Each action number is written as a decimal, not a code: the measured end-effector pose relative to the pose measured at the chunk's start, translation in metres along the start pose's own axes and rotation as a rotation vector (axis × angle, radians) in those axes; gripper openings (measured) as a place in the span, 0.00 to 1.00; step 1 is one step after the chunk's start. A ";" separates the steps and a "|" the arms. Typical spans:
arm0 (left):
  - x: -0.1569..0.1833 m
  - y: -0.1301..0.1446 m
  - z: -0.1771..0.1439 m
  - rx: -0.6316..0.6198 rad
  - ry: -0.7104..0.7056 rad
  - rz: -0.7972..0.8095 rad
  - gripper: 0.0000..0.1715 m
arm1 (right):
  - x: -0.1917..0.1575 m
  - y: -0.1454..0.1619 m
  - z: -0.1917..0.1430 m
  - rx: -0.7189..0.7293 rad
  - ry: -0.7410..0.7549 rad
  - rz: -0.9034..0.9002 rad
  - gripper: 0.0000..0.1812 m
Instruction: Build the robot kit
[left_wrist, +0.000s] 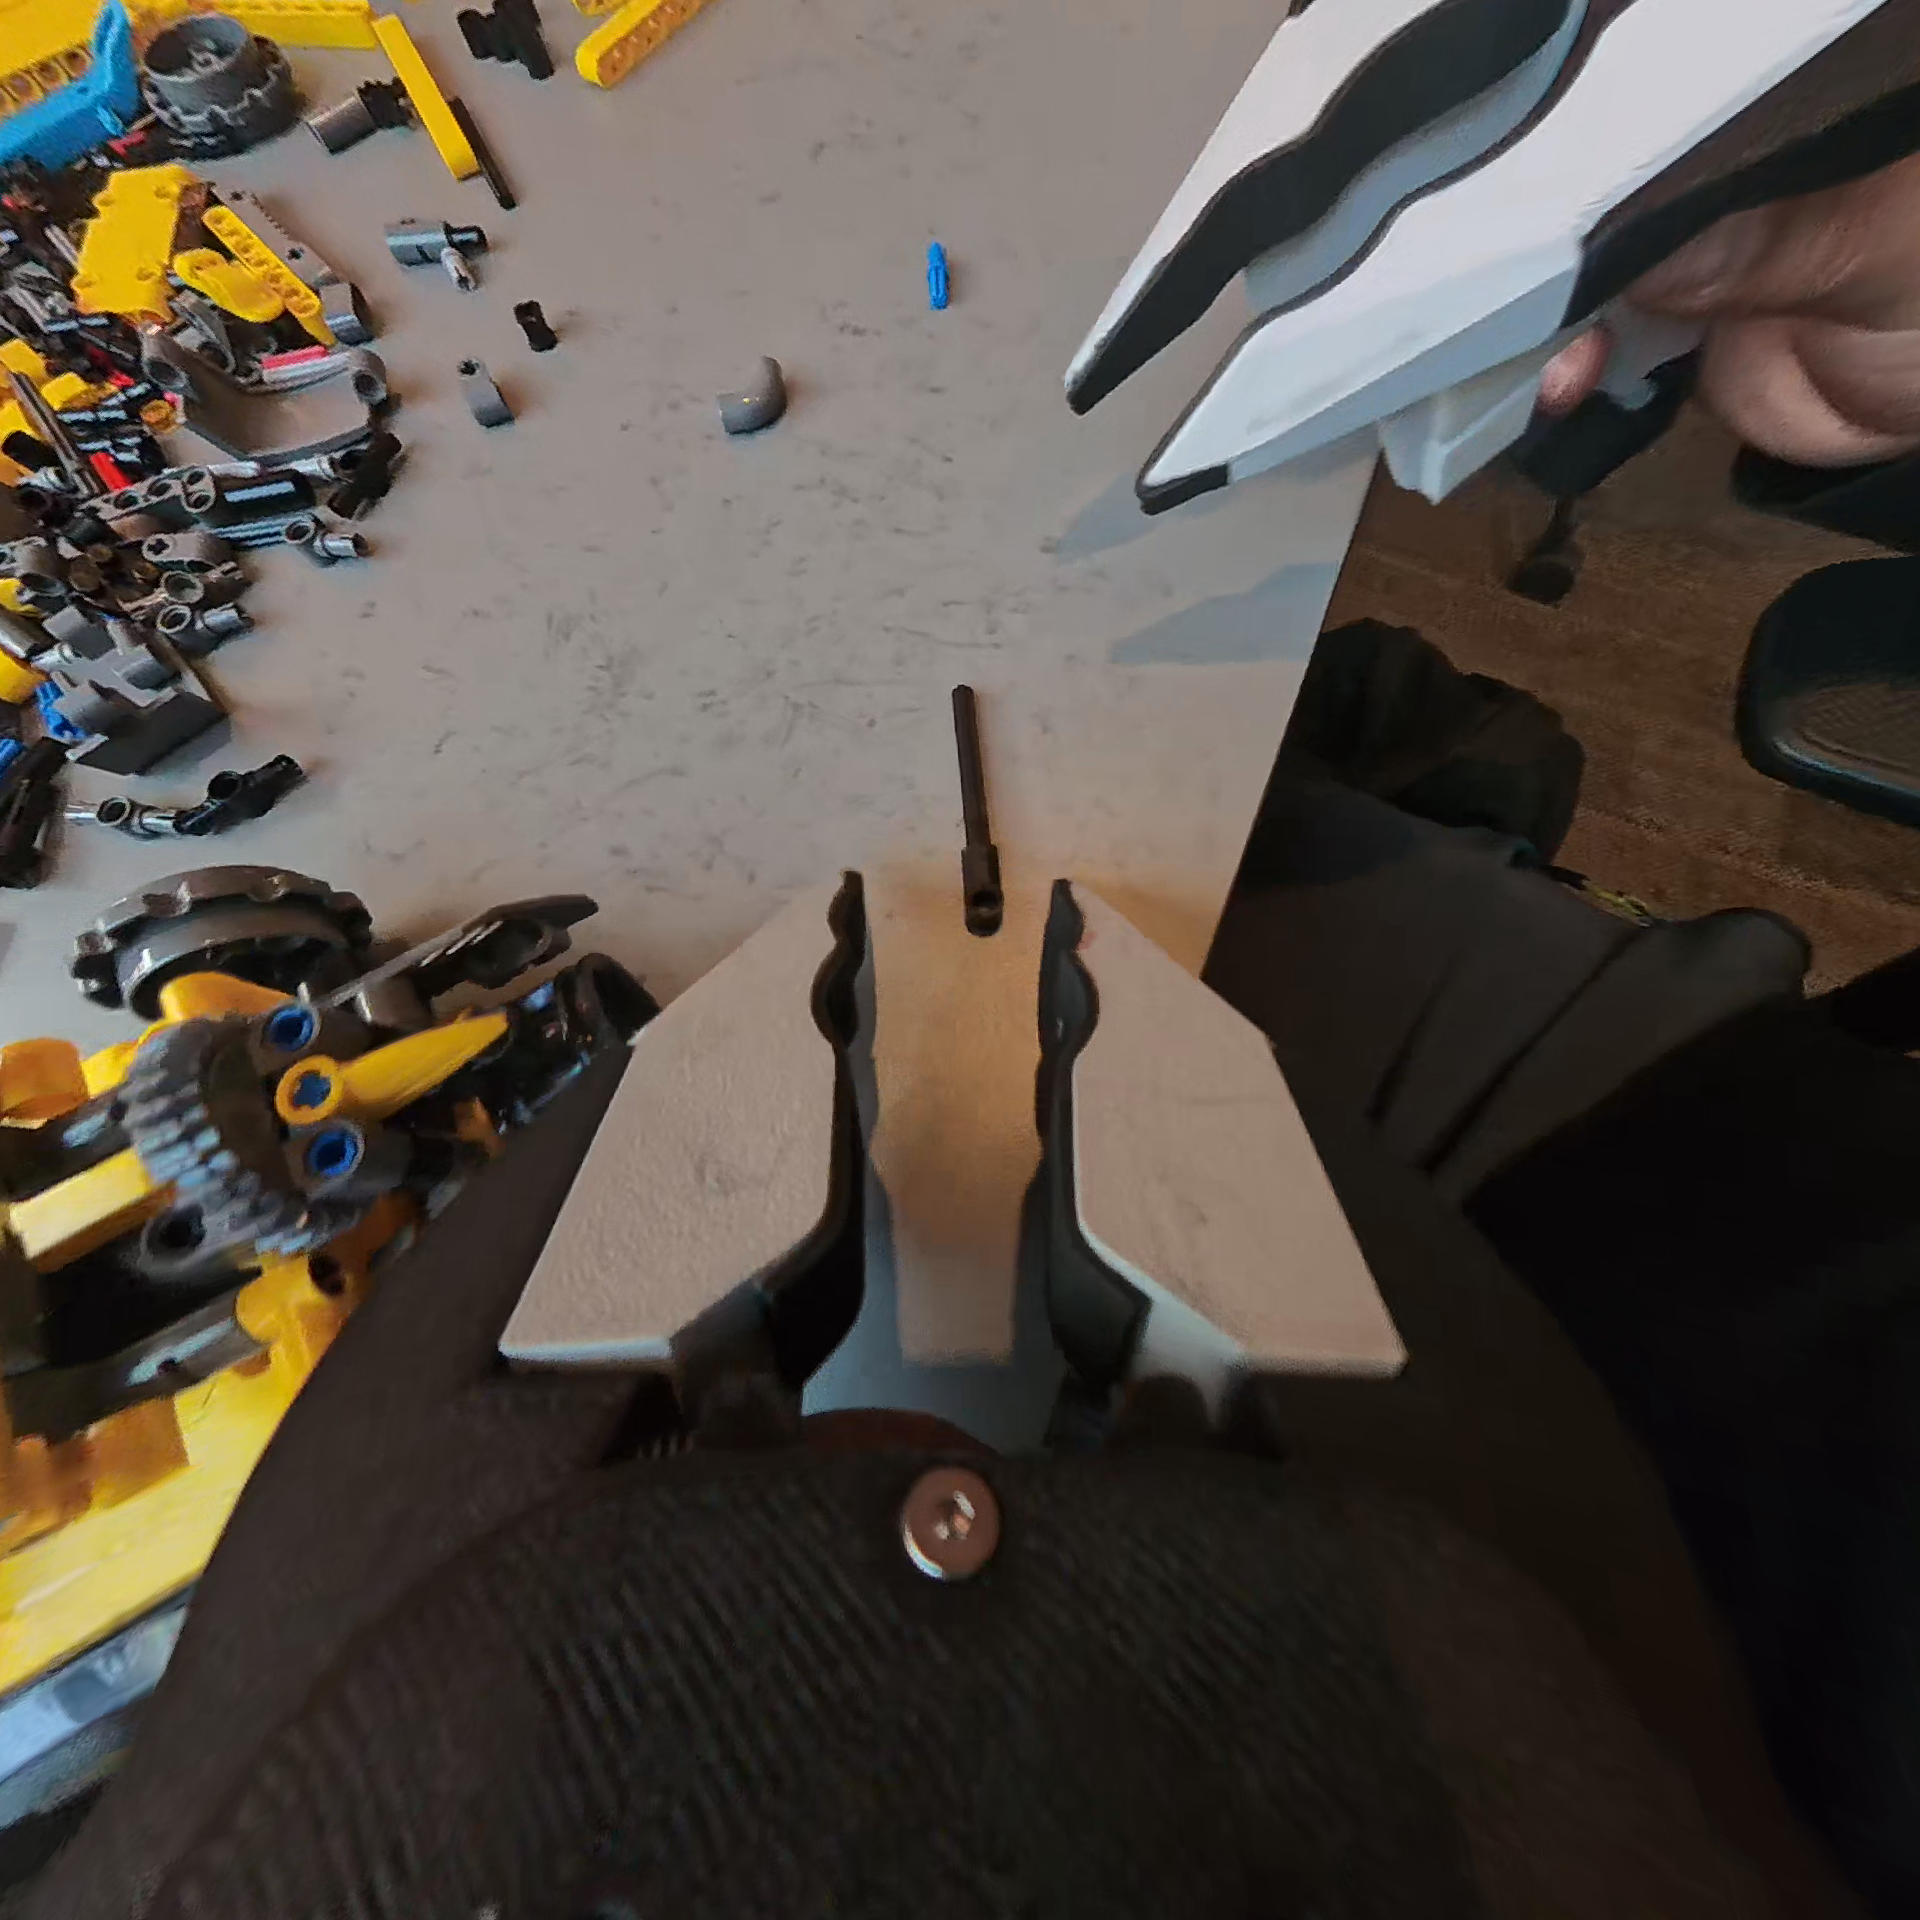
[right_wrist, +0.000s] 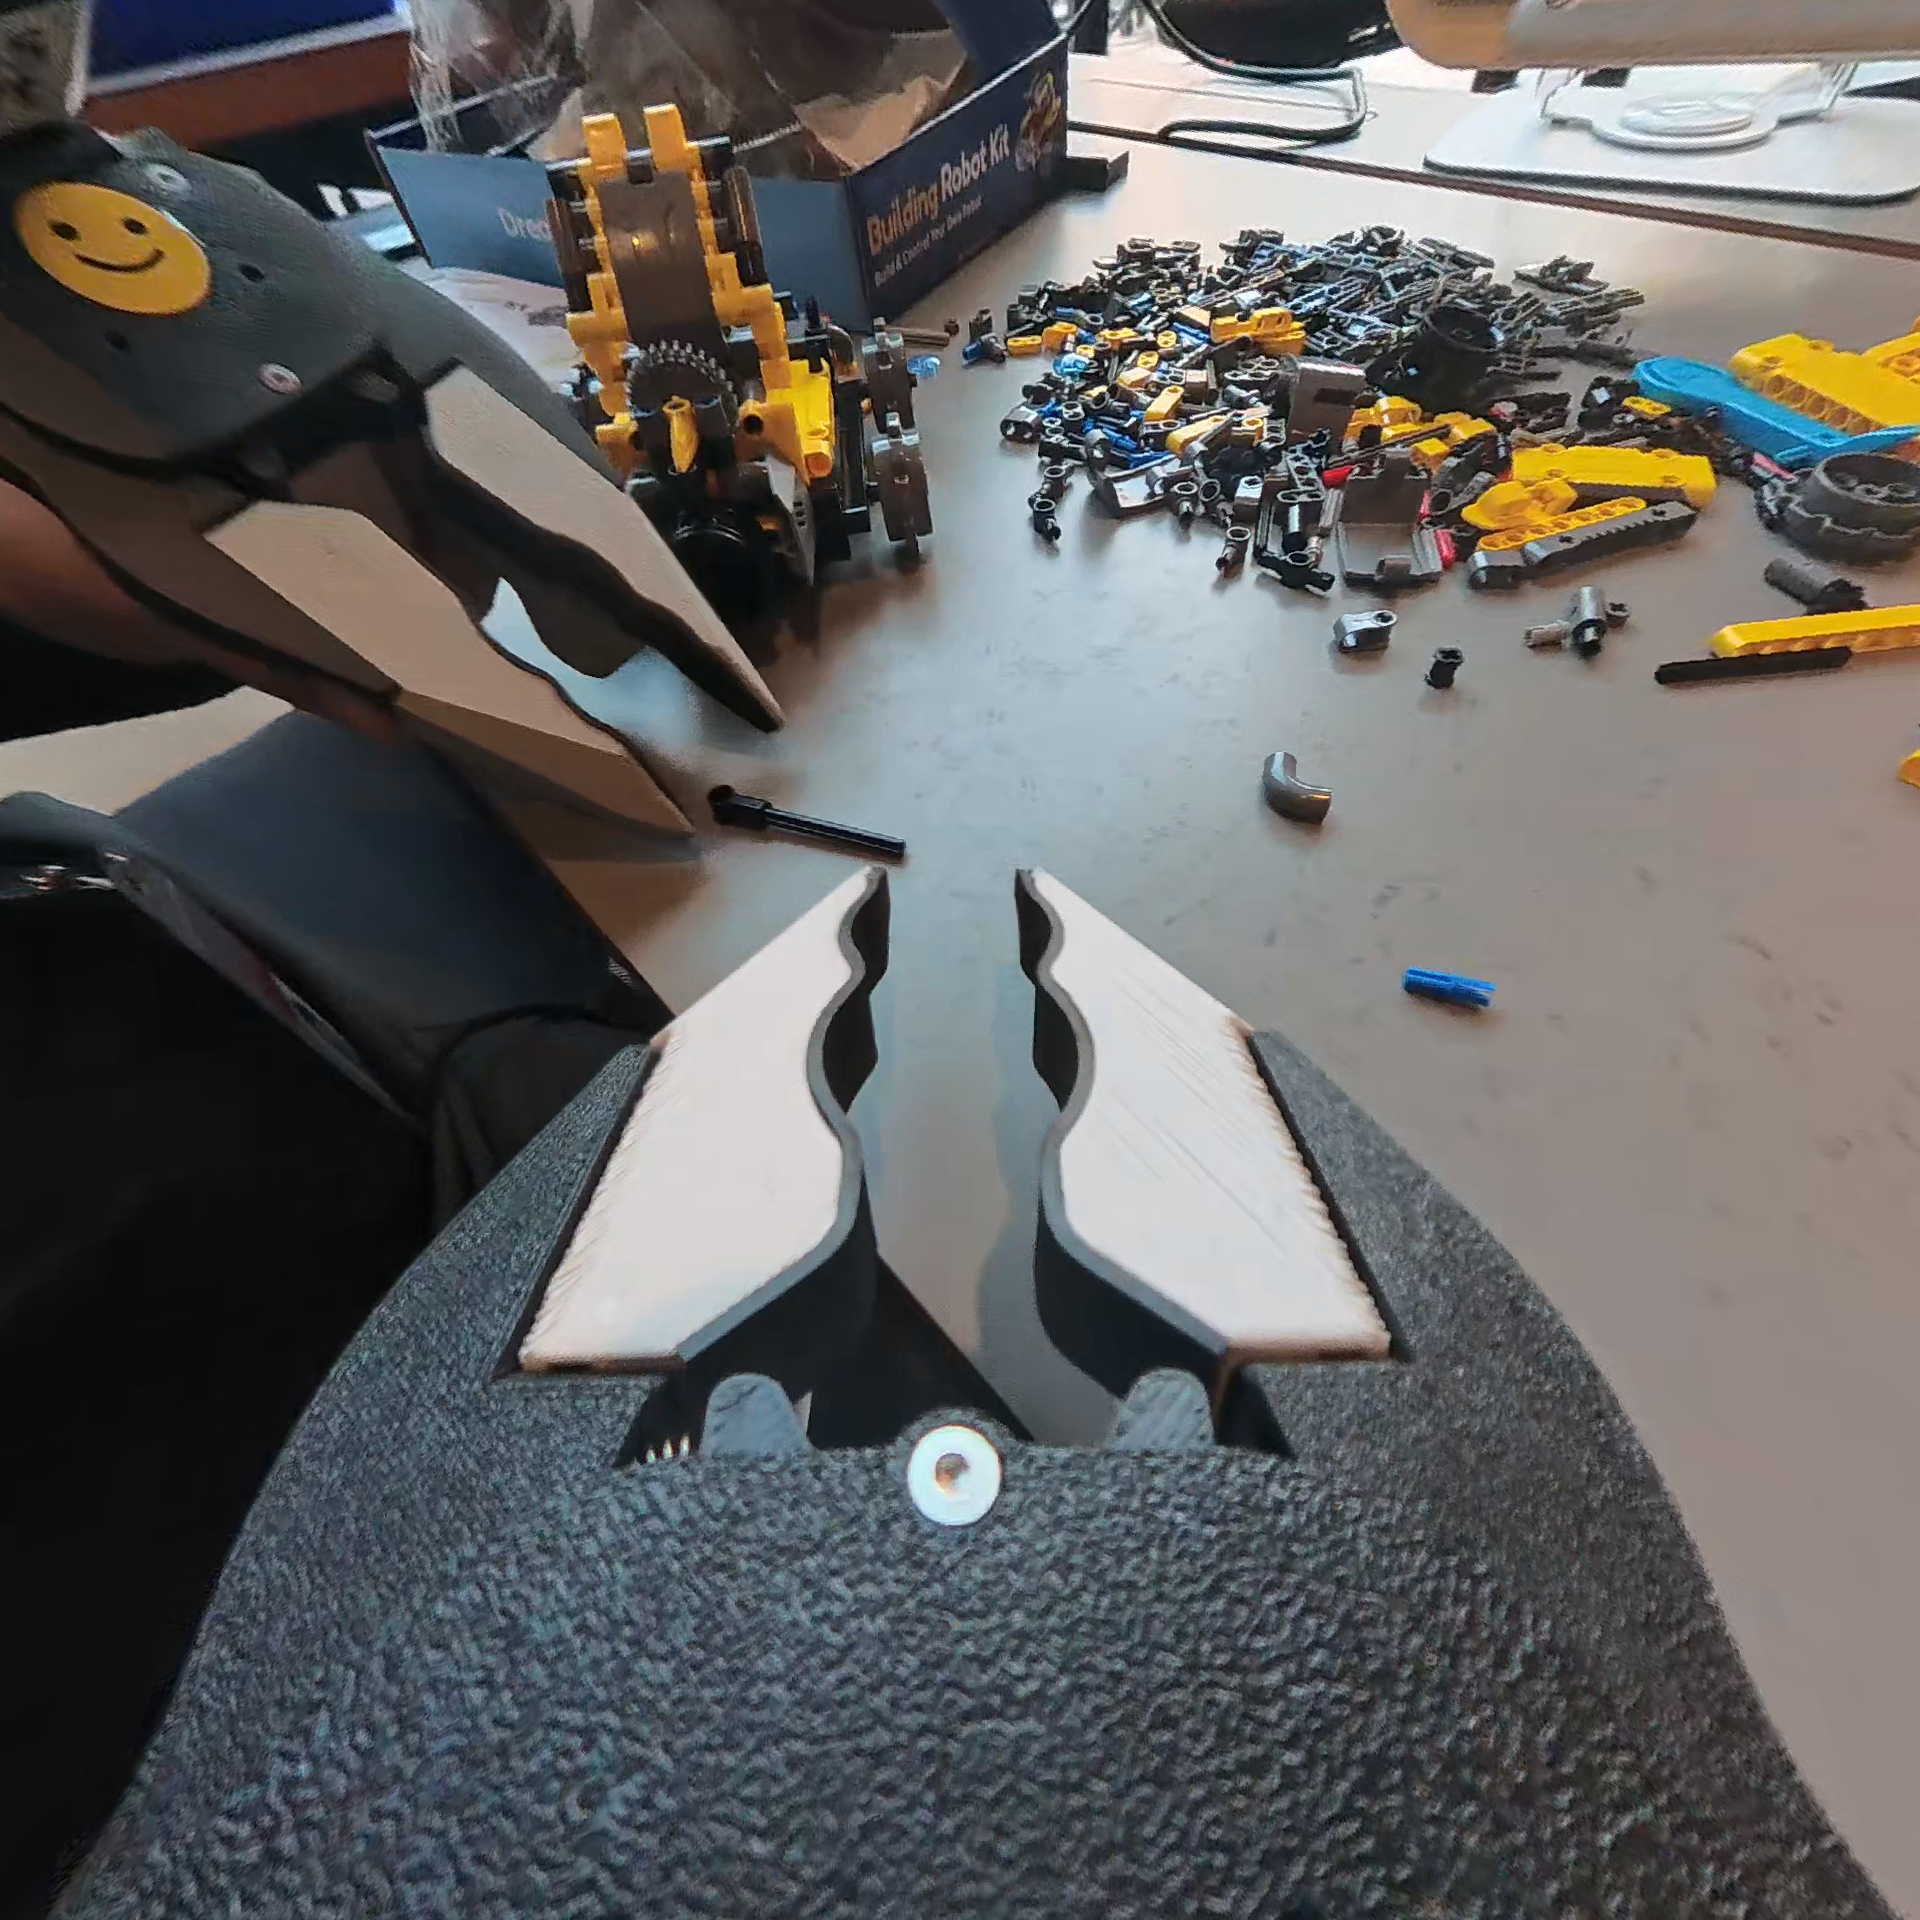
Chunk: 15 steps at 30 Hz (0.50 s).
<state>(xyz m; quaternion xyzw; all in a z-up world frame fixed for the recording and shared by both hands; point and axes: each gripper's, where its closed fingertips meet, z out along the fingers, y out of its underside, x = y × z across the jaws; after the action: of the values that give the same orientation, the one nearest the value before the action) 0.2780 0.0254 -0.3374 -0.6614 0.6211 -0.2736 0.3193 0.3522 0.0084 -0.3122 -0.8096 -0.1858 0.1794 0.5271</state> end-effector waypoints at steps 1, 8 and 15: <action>0.001 0.001 -0.004 0.011 -0.002 -0.005 0.20 | 0.003 0.000 0.000 0.003 0.020 -0.015 0.13; 0.037 0.030 -0.043 0.099 0.084 -0.012 0.24 | 0.036 -0.022 -0.019 0.139 0.190 -0.030 0.13; 0.058 0.052 -0.061 0.222 0.120 0.052 0.22 | 0.064 -0.063 -0.012 0.240 0.252 0.027 0.23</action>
<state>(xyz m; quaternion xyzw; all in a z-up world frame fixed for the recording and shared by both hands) 0.2025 -0.0387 -0.3391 -0.5879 0.6220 -0.3715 0.3598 0.4063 0.0538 -0.2555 -0.7595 -0.0847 0.1042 0.6365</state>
